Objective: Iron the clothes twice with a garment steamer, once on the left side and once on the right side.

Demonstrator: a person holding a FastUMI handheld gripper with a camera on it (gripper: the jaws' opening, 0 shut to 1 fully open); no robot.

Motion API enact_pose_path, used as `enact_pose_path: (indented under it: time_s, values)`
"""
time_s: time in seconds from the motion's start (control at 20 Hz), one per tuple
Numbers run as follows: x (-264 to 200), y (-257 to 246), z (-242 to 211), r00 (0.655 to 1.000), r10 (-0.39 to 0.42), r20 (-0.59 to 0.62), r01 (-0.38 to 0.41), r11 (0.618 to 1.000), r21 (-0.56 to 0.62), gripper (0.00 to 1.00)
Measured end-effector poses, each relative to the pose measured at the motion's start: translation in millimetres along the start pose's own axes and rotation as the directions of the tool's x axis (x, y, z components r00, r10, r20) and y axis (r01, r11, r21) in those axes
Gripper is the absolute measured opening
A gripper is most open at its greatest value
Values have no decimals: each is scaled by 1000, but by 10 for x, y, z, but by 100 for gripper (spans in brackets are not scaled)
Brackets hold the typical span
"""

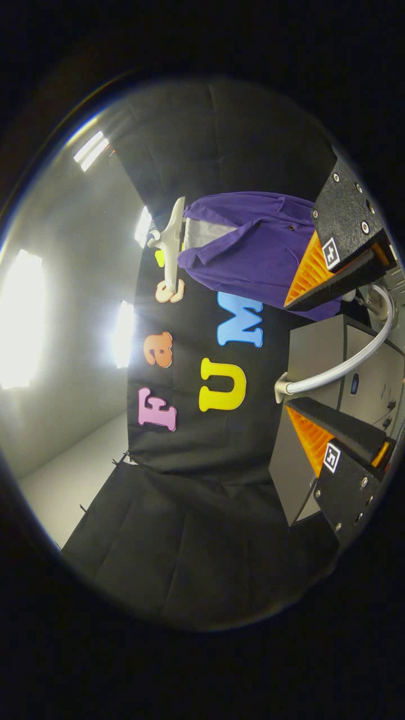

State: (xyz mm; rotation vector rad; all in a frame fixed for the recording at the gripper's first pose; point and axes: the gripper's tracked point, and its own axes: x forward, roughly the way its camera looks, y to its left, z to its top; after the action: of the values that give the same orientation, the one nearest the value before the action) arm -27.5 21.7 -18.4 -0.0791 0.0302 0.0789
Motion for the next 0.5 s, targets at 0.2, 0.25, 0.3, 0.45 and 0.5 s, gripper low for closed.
enact_pose_path:
  time_s: [0.2, 0.25, 0.3, 0.45, 0.5]
  values:
    - [-64, -88, 181, 999, 44, 23, -43, 998, -42, 95]
    - [-84, -114, 197, 998, 57, 27, -56, 997, -48, 95]
    - [-107, -137, 202, 997, 70, 23, -69, 996, -56, 95]
    - [-219, -204, 146, 994, 110, 7, -109, 991, -78, 95]
    - [-259, -218, 162, 992, 123, 13, -122, 990, -73, 95]
